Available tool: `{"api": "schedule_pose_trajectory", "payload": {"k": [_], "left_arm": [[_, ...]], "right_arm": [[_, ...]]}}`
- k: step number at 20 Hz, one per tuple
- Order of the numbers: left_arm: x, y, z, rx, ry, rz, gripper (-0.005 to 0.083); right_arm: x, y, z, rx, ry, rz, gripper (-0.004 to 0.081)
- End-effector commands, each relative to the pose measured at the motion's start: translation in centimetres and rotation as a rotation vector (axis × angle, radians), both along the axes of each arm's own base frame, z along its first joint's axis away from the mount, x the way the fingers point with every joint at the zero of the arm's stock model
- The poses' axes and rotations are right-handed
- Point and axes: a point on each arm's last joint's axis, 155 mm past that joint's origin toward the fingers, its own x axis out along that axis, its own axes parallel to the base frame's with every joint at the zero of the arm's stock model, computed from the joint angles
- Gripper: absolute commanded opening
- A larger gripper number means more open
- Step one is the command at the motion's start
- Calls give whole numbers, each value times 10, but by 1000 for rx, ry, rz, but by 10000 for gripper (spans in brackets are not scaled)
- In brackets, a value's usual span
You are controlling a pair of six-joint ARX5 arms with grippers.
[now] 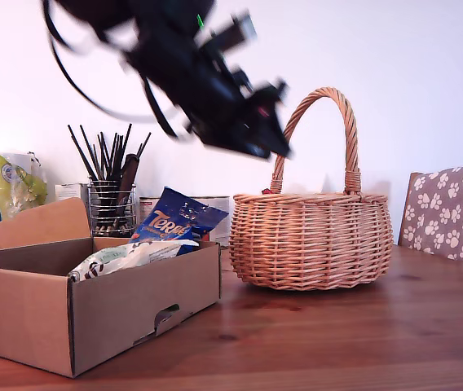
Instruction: Move the bags of Easter eggs from the cardboard box on the left into the woven basket on the right side.
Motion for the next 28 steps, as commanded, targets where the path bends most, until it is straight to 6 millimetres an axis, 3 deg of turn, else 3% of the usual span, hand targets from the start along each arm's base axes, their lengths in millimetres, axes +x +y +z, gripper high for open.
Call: {"api": "schedule_pose_trajectory", "payload": {"k": [1,7,14,18,20,21,22,25,26,28], "left_arm": [[-5,16,5,35,21,28,-9],[-43,95,-17,260,194,153,-17],[-71,137,-20,269,196,207,-16],[-94,160,-38,356,305,211,-10],[-96,163,-45,375,331,209,-4],[-96,160,-48,368,345,193,39],[-100,155,-52,361,365,160,141],[-106,145,-68,352,434,112,641],[-105,145,-76,370,450,106,698],[-104,144,-95,396,493,103,708]], "right_arm": [[3,1,0,-8,3,1,-11],[12,5,-9,-67,24,21,-11],[22,20,-22,-95,79,83,-11],[27,22,-29,-108,110,82,-11],[29,23,-31,-112,121,82,-11],[30,23,-33,-114,126,83,-11],[30,24,-33,-115,128,83,-11],[31,24,-35,-118,137,83,-11],[31,24,-35,-118,137,83,-11],[32,24,-35,-119,139,83,-11]]}}
